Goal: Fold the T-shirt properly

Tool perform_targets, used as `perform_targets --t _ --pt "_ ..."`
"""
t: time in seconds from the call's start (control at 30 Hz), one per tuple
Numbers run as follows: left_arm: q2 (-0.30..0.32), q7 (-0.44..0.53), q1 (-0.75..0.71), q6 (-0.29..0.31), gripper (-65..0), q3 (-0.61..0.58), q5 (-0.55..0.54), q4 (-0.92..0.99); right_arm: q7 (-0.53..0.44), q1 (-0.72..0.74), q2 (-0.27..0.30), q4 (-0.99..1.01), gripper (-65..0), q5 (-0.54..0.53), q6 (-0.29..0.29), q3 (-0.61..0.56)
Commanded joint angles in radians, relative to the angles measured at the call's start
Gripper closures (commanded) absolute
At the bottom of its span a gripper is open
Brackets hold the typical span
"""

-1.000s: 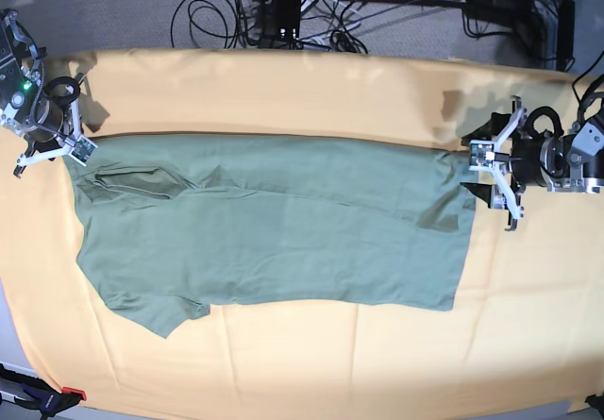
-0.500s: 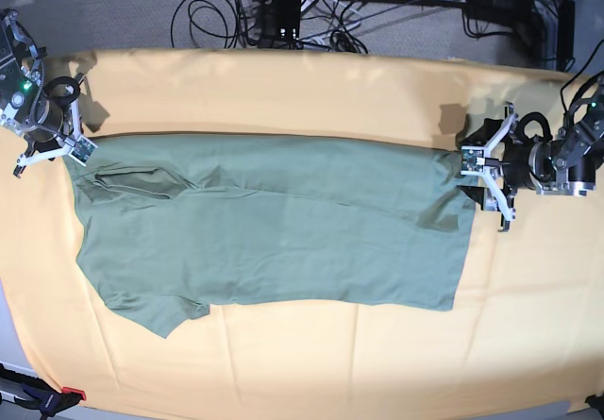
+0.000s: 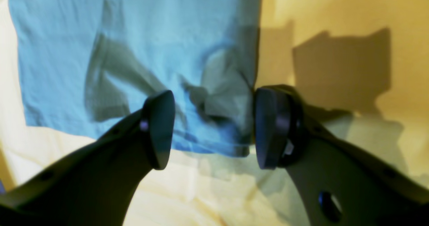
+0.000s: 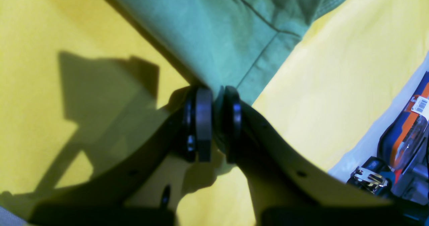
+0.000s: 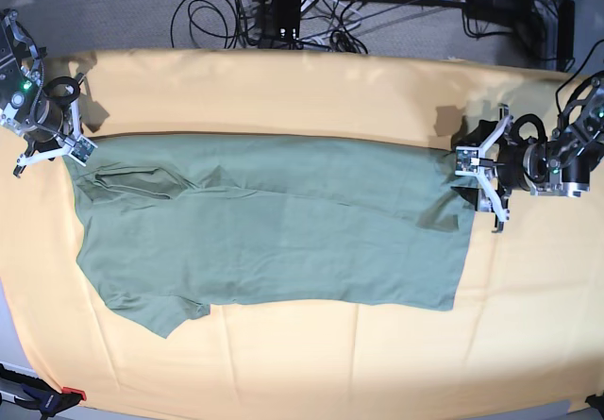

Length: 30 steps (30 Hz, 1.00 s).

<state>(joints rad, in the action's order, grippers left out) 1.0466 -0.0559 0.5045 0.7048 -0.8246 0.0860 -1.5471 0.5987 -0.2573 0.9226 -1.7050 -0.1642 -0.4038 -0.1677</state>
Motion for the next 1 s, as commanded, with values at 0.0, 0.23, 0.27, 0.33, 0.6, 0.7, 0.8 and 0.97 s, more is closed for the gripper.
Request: perform_targets --t 0.0,0.23,0.27,0.33,0.6,0.7,0.8,0.97 --pt "0.012 0.011 0.019 -0.007 -37.5 0.013 -0.005 0.0 0.0 0.011 0.025 -0.008 -10.1 0.008 0.013 0.011" --pt "0.011 0.03 0.019 -0.007 -37.5 0.013 -0.005 0.028 -0.001 0.011 0.025 -0.008 -10.1 0.005 0.012 0.011" --pt "0.011 0.035 0.019 -0.007 -37.5 0.013 -0.004 0.035 -0.002 0.011 0.025 -0.008 -10.1 0.003 0.012 0.011" --pt "0.008 0.037 0.019 -0.007 -37.5 0.013 -0.004 0.046 -0.003 0.011 0.025 -0.008 -10.1 0.0 0.012 0.011" --pt "-0.002 0.037 0.02 -0.007 -1.2 0.013 -0.005 0.053 -0.004 0.011 0.025 -0.008 -10.1 0.001 0.012 0.011" --pt "0.001 0.037 0.026 -0.007 0.0 0.013 -0.008 0.046 -0.004 0.011 0.025 -0.008 -10.0 0.002 0.012 0.011" --pt "0.014 0.037 0.04 -0.007 0.0 0.013 -0.008 0.016 -0.003 0.013 0.025 -0.01 -3.3 0.018 0.012 0.011" --pt "0.052 0.037 0.065 -0.007 0.0 0.013 -0.016 -0.035 0.058 0.04 0.026 -0.04 0.0 0.016 -0.018 0.011"
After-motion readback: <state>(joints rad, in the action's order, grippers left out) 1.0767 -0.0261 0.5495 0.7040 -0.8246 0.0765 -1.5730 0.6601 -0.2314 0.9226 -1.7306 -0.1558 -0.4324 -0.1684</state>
